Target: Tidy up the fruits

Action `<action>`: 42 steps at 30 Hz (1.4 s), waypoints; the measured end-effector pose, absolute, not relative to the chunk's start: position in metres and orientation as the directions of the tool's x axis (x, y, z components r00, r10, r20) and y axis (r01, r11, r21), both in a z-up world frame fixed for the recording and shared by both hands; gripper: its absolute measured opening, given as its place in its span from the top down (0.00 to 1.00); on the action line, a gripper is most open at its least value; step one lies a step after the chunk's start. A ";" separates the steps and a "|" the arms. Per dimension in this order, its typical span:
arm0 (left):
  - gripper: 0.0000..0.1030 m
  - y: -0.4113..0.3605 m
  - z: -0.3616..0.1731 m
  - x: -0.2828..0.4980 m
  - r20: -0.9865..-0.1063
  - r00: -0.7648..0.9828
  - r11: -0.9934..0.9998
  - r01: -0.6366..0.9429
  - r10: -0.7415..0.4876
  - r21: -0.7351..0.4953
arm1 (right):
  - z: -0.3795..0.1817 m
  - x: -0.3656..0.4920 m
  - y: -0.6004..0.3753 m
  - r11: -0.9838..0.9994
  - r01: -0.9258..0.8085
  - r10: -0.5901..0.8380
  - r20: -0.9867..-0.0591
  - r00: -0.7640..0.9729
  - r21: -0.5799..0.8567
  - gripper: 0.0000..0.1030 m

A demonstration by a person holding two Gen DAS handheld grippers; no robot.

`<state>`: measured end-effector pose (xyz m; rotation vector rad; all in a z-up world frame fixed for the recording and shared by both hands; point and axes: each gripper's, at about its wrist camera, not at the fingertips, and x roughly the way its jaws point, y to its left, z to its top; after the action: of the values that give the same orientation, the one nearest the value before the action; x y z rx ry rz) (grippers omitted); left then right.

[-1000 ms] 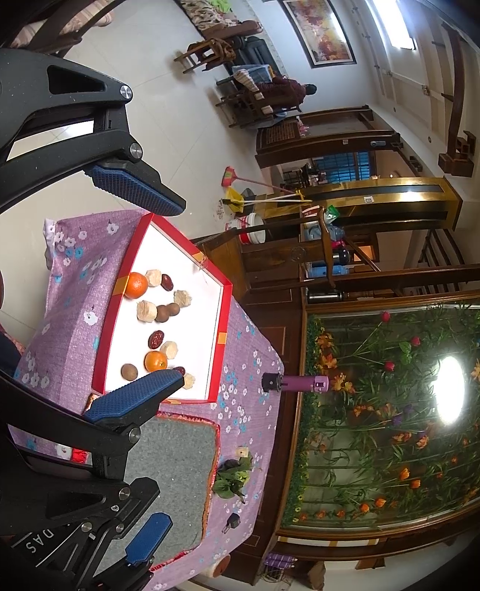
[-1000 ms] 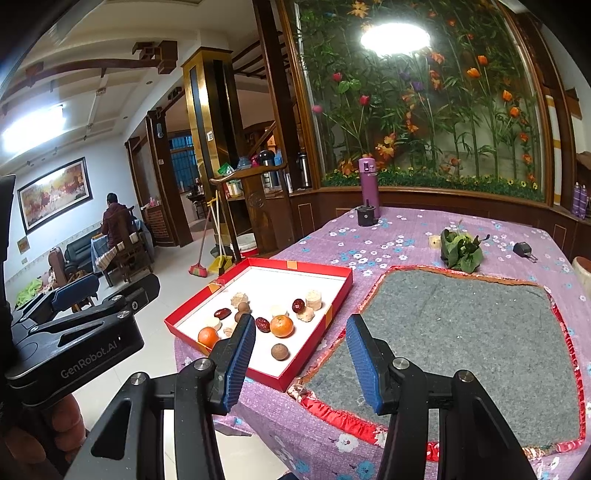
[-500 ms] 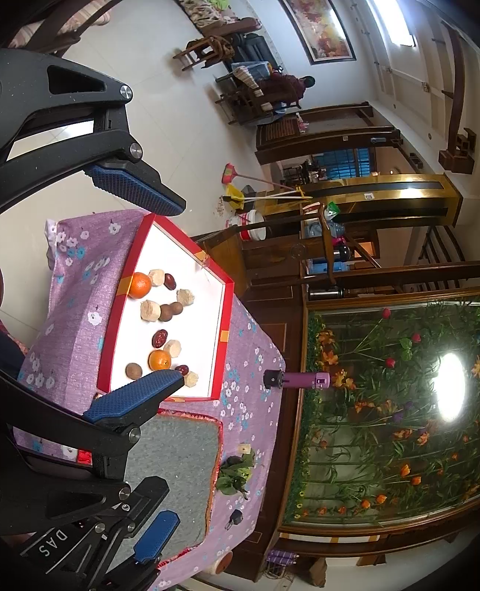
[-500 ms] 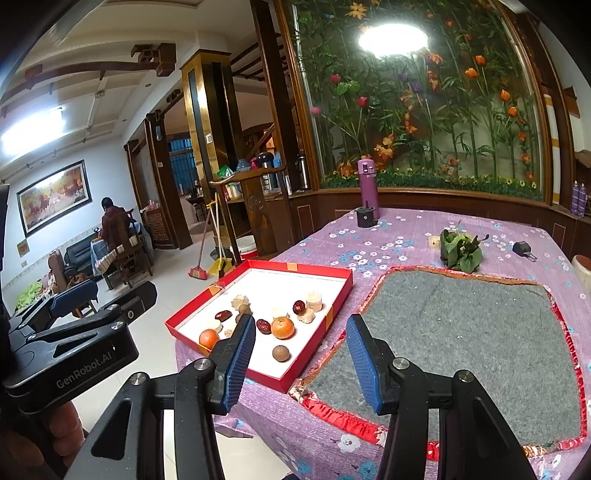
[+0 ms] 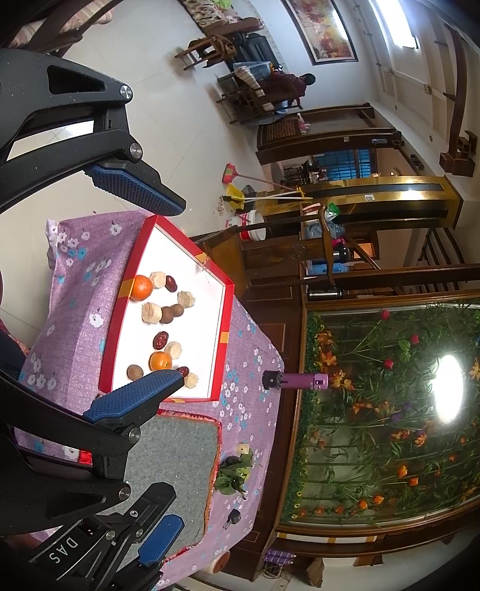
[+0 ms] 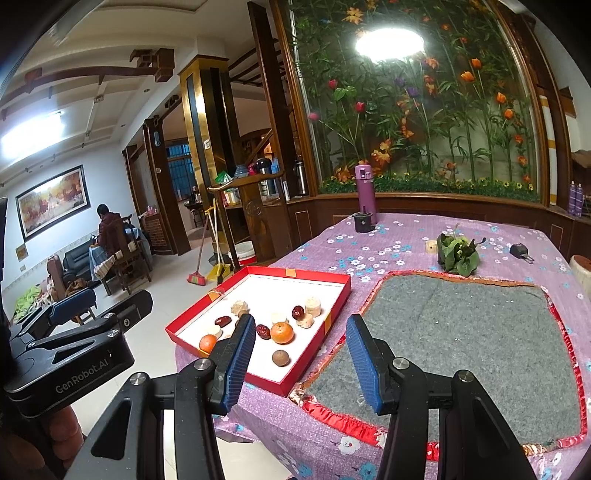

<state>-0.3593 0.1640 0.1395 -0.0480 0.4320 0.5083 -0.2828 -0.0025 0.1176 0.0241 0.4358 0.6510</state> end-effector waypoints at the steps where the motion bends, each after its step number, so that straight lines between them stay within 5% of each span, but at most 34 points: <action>1: 0.17 0.164 0.140 -0.359 -0.412 0.786 0.875 -0.481 0.461 0.060 | 0.118 -0.283 -0.003 0.799 -0.581 0.591 -0.385 0.709 0.156 0.52; 42: 0.17 0.161 0.142 -0.364 -0.410 0.789 0.877 -0.477 0.458 0.061 | 0.115 -0.286 -0.003 0.802 -0.577 0.586 -0.388 0.712 0.152 0.52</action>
<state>-0.3639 0.1610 0.1423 -0.0468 0.4291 0.5038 -0.2858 -0.0027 0.1145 0.0200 0.4368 0.6447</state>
